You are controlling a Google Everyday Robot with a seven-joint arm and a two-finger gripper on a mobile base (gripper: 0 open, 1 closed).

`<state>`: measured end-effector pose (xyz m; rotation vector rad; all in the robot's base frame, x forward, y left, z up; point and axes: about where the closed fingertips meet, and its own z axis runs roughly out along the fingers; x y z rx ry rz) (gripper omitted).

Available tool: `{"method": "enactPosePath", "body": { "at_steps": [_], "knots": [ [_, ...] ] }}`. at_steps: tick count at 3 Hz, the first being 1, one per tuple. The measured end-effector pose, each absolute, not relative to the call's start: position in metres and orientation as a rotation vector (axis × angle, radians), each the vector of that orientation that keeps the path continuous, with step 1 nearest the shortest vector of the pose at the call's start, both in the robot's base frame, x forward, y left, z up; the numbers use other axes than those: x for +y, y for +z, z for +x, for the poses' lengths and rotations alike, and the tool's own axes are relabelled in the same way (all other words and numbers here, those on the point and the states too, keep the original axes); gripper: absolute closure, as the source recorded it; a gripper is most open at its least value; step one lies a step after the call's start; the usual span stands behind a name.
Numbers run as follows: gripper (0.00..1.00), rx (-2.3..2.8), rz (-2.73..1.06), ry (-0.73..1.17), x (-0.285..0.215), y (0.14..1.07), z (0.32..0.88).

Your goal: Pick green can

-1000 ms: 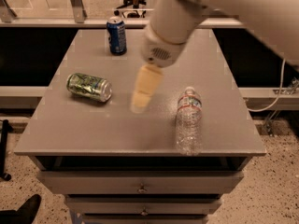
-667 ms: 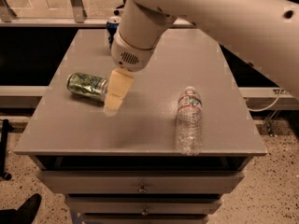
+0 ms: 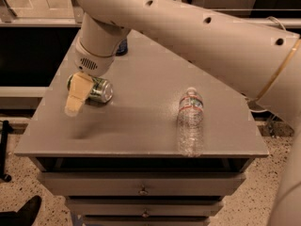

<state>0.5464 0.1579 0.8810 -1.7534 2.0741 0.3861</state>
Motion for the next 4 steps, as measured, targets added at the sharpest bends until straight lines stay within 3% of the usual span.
{"method": "enactPosePath", "body": {
  "at_steps": [1, 2, 3, 4],
  "knots": [
    [0.00, 2.084, -1.734, 0.411, 0.175, 0.868, 0.556],
    [0.17, 2.112, -1.708, 0.427, 0.179, 0.853, 0.562],
    [0.41, 2.120, -1.679, 0.429, 0.177, 0.851, 0.567],
    [0.72, 2.116, -1.631, 0.434, 0.165, 0.861, 0.575]
  ]
}}
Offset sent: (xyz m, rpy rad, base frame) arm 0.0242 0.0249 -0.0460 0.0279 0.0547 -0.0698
